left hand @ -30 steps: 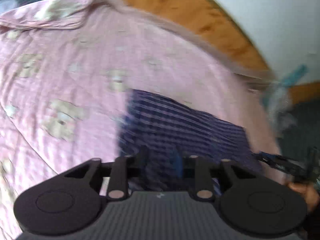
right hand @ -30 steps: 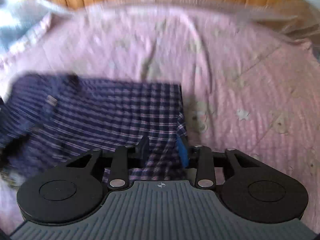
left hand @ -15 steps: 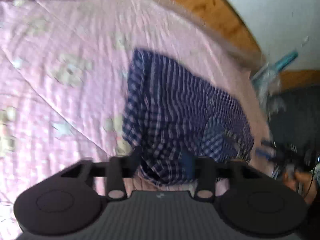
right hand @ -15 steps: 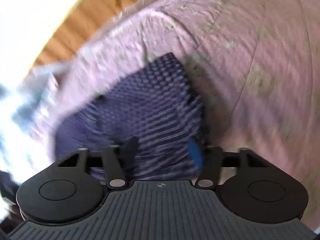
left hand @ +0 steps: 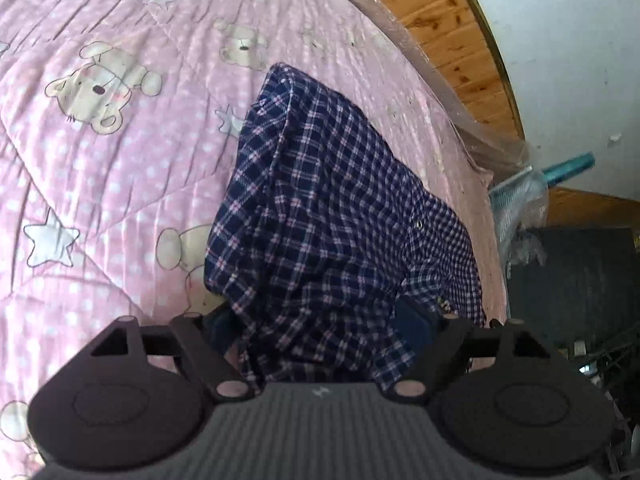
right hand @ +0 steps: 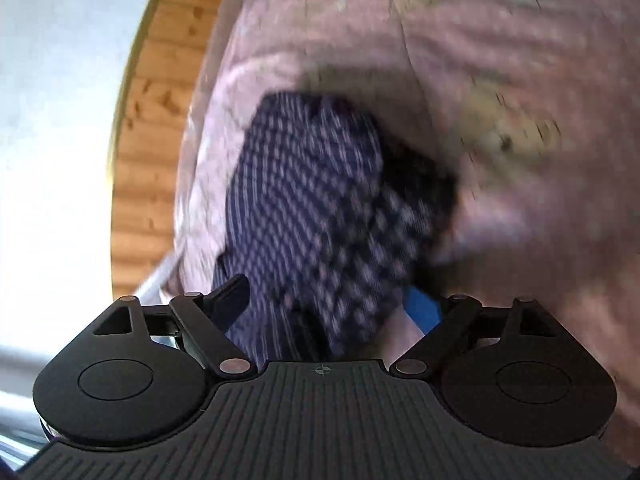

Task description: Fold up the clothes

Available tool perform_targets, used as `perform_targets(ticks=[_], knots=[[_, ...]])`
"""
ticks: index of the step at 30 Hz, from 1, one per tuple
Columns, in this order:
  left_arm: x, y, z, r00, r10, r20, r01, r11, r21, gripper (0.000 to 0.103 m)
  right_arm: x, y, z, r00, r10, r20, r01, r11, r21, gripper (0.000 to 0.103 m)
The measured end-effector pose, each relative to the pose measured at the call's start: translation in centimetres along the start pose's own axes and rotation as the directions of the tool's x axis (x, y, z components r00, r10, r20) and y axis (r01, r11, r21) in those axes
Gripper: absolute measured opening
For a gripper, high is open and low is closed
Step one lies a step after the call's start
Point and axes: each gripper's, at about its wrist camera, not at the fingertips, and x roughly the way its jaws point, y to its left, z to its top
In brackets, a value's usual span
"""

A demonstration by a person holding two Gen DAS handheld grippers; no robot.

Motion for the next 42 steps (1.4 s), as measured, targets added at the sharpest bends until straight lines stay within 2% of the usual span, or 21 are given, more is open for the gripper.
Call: perform_targets(ticks=[2, 3, 4, 5, 6, 7, 11, 16, 19, 21, 24, 26, 28, 29, 31, 33, 34, 36, 39, 40, 42], knots=[[0.0, -0.1, -0.3, 0.999, 0.042, 0.005, -0.042, 0.999, 0.016, 0.052, 0.1, 0.5, 0.2, 0.999, -0.020, 0.045, 0.020, 1.000, 0.002, 0.087], [-0.1, 0.0, -0.4, 0.998, 0.060, 0.006, -0.060, 0.998, 0.021, 0.034, 0.8, 0.8, 0.5, 0.998, -0.036, 0.046, 0.036, 0.999, -0.011, 0.087], [-0.4, 0.2, -0.5, 0.998, 0.062, 0.007, -0.062, 0.998, 0.015, 0.026, 1.5, 1.1, 0.7, 0.998, -0.052, 0.048, 0.053, 0.998, -0.025, 0.084], [-0.8, 0.4, -0.6, 0.999, 0.048, 0.012, -0.048, 0.999, 0.005, 0.021, 1.8, 1.5, 0.9, 0.996, -0.071, 0.055, 0.074, 0.996, -0.053, 0.074], [-1.2, 0.3, -0.6, 0.999, 0.040, 0.019, -0.040, 0.999, 0.005, 0.017, 1.9, 1.5, 1.0, 0.995, -0.086, 0.052, 0.089, 0.994, -0.057, 0.052], [-1.7, -0.3, -0.6, 0.999, 0.031, 0.030, -0.032, 0.999, 0.018, 0.014, 2.0, 1.5, 1.2, 0.994, -0.101, 0.049, 0.104, 0.993, -0.061, 0.025], [-4.0, -3.1, -1.0, 0.996, -0.001, 0.088, -0.004, 0.998, 0.058, 0.012, 1.8, 3.0, 1.6, 0.990, -0.134, 0.039, 0.138, 0.980, -0.143, 0.021], [-7.4, -6.9, -3.3, 0.982, -0.023, 0.188, 0.012, 0.998, 0.056, 0.012, 1.2, 8.1, 4.2, 0.996, -0.081, -0.039, 0.060, 0.920, -0.388, 0.019], [-9.1, -9.2, -6.2, 0.968, -0.008, 0.251, 0.002, 1.000, 0.023, 0.012, 2.9, 11.9, 7.2, 0.984, -0.025, -0.175, -0.072, 0.846, -0.528, 0.018], [-9.3, -10.9, -9.0, 0.961, 0.016, 0.275, -0.018, 1.000, 0.007, 0.012, 4.2, 14.5, 9.2, 0.960, 0.005, -0.279, -0.178, 0.780, -0.600, 0.018], [-8.6, -13.7, -13.3, 0.959, 0.031, 0.282, -0.032, 0.999, -0.001, 0.012, 7.6, 18.1, 11.6, 0.881, 0.033, -0.472, -0.384, 0.632, -0.673, 0.018], [-5.8, -15.8, -16.0, 0.976, -0.010, 0.219, 0.008, 1.000, 0.010, 0.014, 10.0, 19.9, 13.0, 0.822, -0.009, -0.570, -0.482, 0.522, -0.703, 0.018], [-1.3, -17.4, -17.9, 0.996, -0.056, 0.066, 0.053, 0.997, 0.051, 0.018, 12.2, 20.3, 14.5, 0.799, -0.091, -0.594, -0.503, 0.441, -0.743, 0.018], [1.4, -18.1, -19.0, 0.999, -0.045, -0.016, 0.046, 0.996, 0.074, 0.017, 13.7, 19.8, 15.4, 0.808, -0.150, -0.570, -0.476, 0.405, -0.781, 0.018], [4.8, -18.8, -20.3, 0.992, -0.018, -0.123, 0.031, 0.994, 0.100, 0.016, 16.5, 17.6, 17.1, 0.824, -0.256, -0.505, -0.390, 0.390, -0.834, 0.025], [5.6, -19.2, -20.8, 0.984, -0.044, -0.173, 0.065, 0.991, 0.120, 0.016, 18.5, 14.8, 18.9, 0.840, -0.342, -0.422, -0.249, 0.448, -0.859, 0.048], [5.1, -19.4, -20.7, 0.983, -0.055, -0.174, 0.078, 0.988, 0.130, 0.016, 18.1, 13.9, 19.5, 0.848, -0.337, -0.408, -0.212, 0.490, -0.846, 0.053], [3.3, -19.4, -19.9, 0.985, -0.083, -0.149, 0.103, 0.985, 0.136, 0.016, 14.6, 13.1, 20.4, 0.906, -0.219, -0.362, -0.182, 0.570, -0.801, 0.052], [0.5, -19.2, -17.5, 0.991, -0.104, -0.087, 0.115, 0.983, 0.140, 0.020, 8.3, 12.1, 19.5, 0.960, -0.091, -0.265, -0.154, 0.620, -0.770, 0.054], [-0.1, -19.1, -16.6, 0.993, -0.095, -0.062, 0.104, 0.984, 0.145, 0.027, 6.2, 11.8, 19.1, 0.972, -0.049, -0.231, -0.148, 0.636, -0.758, 0.054], [-0.5, -18.4, -14.2, 0.997, -0.068, -0.026, 0.071, 0.987, 0.146, 0.030, 3.7, 10.9, 16.0, 0.953, 0.007, -0.304, -0.239, 0.632, -0.737, 0.054]])
